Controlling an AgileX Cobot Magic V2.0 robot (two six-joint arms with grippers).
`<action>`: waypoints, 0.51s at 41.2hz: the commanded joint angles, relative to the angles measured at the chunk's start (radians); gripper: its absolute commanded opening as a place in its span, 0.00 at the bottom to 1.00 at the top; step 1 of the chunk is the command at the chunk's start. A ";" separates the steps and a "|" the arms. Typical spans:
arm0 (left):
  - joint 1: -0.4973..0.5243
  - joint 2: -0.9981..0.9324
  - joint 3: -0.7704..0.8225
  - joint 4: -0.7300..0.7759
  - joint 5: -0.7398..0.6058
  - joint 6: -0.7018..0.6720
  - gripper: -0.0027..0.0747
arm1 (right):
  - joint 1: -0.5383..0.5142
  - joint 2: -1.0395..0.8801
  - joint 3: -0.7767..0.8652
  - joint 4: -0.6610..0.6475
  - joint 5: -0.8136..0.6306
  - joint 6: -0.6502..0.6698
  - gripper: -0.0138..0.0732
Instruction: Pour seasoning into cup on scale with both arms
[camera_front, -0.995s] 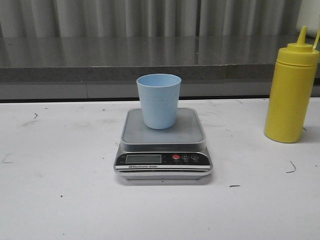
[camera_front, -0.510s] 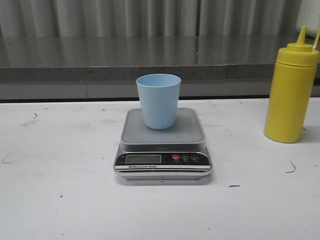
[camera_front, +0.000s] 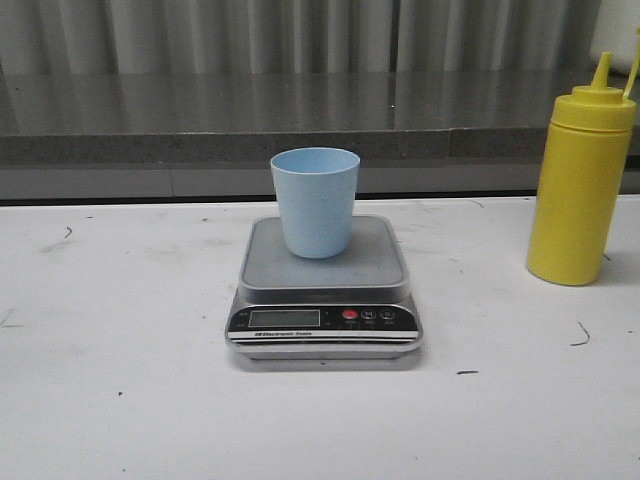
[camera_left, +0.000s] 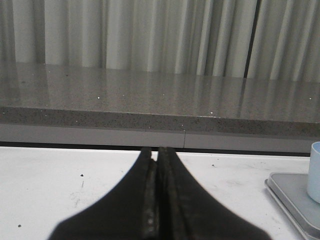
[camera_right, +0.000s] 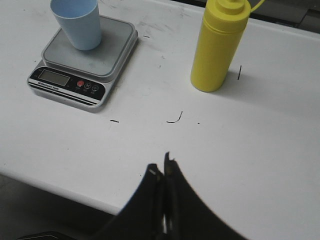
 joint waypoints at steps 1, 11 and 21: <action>0.001 -0.018 0.024 0.006 -0.092 -0.002 0.01 | -0.006 0.006 -0.021 0.001 -0.062 -0.008 0.02; 0.001 -0.018 0.024 0.006 -0.092 -0.002 0.01 | -0.006 0.006 -0.021 0.001 -0.060 -0.008 0.02; -0.001 -0.017 0.024 0.006 -0.092 -0.002 0.01 | -0.006 0.006 -0.021 0.001 -0.060 -0.008 0.02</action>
